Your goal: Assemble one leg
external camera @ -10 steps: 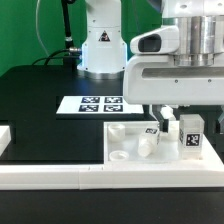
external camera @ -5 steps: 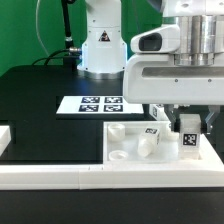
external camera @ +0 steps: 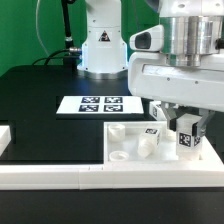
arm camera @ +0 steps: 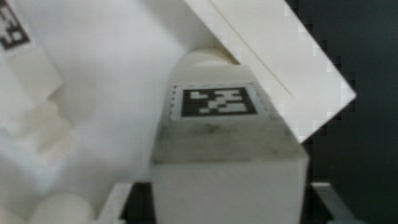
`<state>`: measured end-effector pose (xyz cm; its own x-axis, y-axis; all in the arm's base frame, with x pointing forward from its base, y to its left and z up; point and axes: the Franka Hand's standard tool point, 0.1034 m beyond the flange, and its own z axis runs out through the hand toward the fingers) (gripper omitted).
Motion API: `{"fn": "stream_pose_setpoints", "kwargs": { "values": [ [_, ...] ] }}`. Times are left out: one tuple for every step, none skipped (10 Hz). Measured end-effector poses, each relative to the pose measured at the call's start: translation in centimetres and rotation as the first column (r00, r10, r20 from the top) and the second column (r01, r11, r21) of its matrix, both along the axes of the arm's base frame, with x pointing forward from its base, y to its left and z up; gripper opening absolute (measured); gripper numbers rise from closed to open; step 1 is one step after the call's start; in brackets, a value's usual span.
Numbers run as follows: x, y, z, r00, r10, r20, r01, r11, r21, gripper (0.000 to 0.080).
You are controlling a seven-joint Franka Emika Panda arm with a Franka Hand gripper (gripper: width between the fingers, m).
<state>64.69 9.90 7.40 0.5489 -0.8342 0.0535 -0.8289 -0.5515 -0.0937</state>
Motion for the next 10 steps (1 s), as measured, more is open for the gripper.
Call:
{"fn": "stream_pose_setpoints", "kwargs": {
  "values": [
    [-0.16, -0.09, -0.01, 0.99, -0.142, -0.018, 0.143, 0.99, 0.022, 0.0285],
    [-0.29, -0.03, -0.05, 0.963, -0.267, -0.036, 0.269, 0.962, 0.045, 0.0285],
    [-0.45, 0.06, -0.07, 0.911, -0.407, -0.058, 0.411, 0.909, 0.07, 0.0285],
    [-0.53, 0.12, -0.08, 0.864, -0.498, -0.075, 0.503, 0.86, 0.082, 0.0285],
    [-0.59, 0.13, -0.08, 0.827, -0.557, -0.083, 0.563, 0.822, 0.087, 0.0285],
    [-0.67, 0.14, -0.06, 0.751, -0.653, -0.1, 0.66, 0.746, 0.091, 0.0285],
    [-0.68, 0.15, -0.06, 0.743, -0.661, -0.102, 0.669, 0.738, 0.092, 0.0285],
    [-0.69, 0.14, -0.06, 0.748, -0.656, -0.1, 0.663, 0.743, 0.09, 0.0293],
    [-0.58, 0.21, -0.03, 0.817, -0.571, -0.083, 0.577, 0.811, 0.093, 0.0293],
    [-0.52, 0.38, 0.05, 0.887, -0.458, -0.056, 0.462, 0.882, 0.097, 0.0436]
  ]
}}
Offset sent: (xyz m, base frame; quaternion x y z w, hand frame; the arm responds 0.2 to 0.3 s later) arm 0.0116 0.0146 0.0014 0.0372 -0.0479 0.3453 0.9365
